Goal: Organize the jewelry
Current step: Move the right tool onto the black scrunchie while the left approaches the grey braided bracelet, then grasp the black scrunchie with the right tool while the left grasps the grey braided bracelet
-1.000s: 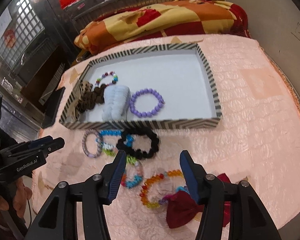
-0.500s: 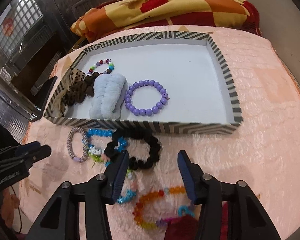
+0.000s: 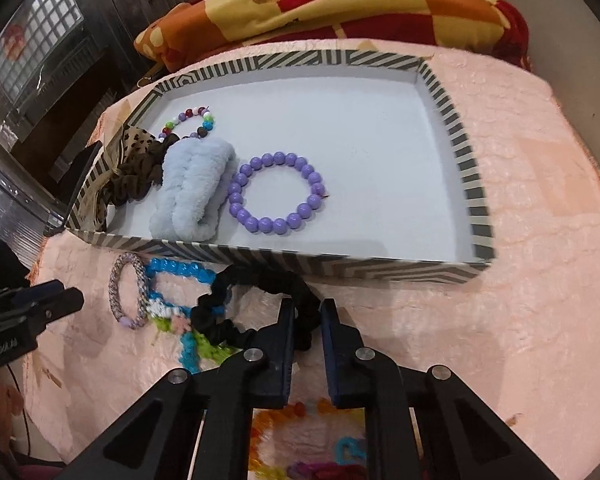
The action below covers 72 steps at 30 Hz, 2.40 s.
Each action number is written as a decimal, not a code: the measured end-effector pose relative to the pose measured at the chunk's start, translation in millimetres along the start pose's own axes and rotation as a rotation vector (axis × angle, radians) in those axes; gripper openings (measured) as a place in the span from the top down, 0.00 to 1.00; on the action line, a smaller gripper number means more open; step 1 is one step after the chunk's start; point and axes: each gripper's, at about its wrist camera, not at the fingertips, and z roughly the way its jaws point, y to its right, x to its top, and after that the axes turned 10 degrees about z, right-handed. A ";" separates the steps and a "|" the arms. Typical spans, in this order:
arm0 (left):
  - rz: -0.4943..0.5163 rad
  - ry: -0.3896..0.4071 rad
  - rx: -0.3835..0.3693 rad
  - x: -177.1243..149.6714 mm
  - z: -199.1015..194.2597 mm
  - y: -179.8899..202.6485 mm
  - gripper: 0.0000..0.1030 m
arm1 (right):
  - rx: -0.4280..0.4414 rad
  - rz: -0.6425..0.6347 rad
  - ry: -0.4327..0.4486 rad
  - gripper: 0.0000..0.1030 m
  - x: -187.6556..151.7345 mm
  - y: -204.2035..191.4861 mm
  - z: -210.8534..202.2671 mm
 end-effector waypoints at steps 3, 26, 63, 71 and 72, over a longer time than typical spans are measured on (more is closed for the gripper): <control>-0.004 -0.006 -0.005 1.9 2.2 1.0 0.59 | -0.008 0.025 -0.009 0.90 0.6 8.0 -4.3; -0.022 -0.045 -0.028 26.4 28.3 18.9 0.59 | 0.019 0.091 -0.054 0.80 -2.4 29.2 4.7; 0.127 0.041 -0.055 12.0 -11.3 22.9 0.93 | 0.088 0.008 0.070 0.90 -2.4 17.7 -63.4; 0.159 0.101 -0.036 15.6 -42.3 21.9 0.93 | 0.100 0.004 0.104 0.90 7.7 10.6 -78.6; 0.158 0.103 -0.035 16.0 -43.3 21.4 0.93 | 0.101 0.005 0.102 0.90 8.0 10.8 -77.6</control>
